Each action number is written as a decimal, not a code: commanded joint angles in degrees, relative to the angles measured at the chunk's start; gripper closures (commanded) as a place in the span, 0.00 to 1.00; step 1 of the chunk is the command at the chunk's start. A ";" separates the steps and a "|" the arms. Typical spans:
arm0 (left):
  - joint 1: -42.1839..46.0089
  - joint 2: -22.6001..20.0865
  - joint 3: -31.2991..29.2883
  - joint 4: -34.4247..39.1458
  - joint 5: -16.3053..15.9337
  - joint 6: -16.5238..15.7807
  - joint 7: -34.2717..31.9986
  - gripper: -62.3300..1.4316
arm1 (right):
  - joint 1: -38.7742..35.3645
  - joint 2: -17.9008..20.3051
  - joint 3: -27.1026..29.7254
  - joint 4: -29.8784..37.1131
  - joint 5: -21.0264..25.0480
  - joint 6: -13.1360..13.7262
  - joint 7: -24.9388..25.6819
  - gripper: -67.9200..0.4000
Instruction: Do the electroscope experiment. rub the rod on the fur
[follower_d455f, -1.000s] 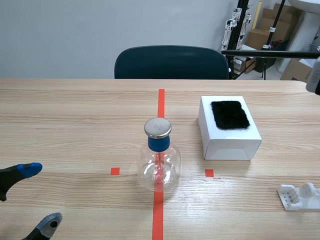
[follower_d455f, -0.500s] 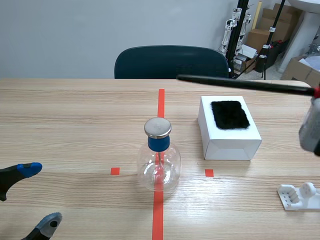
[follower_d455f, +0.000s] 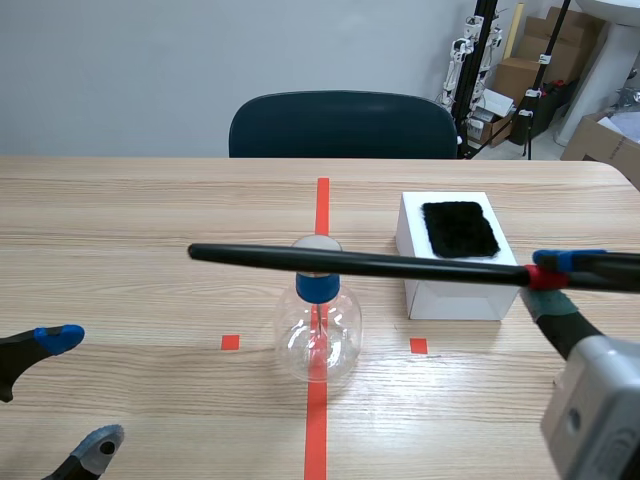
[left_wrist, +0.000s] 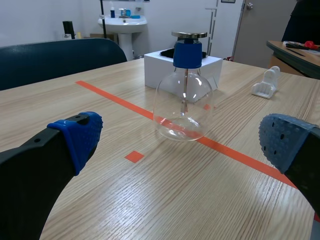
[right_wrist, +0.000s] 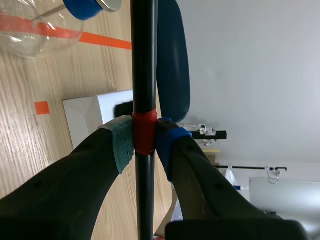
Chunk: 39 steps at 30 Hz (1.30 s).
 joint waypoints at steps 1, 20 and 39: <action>-0.04 -0.68 -0.42 0.31 -0.70 0.28 -0.98 0.00 | 0.66 0.52 0.04 0.59 0.63 -0.66 0.00 0.89; -0.04 -0.68 -0.42 0.31 -0.70 0.28 -0.98 0.00 | 0.66 0.52 -0.44 0.59 0.66 -0.66 0.00 0.89; -0.04 -0.68 -0.42 0.31 -0.70 0.28 -0.98 0.00 | 0.66 0.52 -0.44 0.59 0.66 -0.66 -1.46 0.89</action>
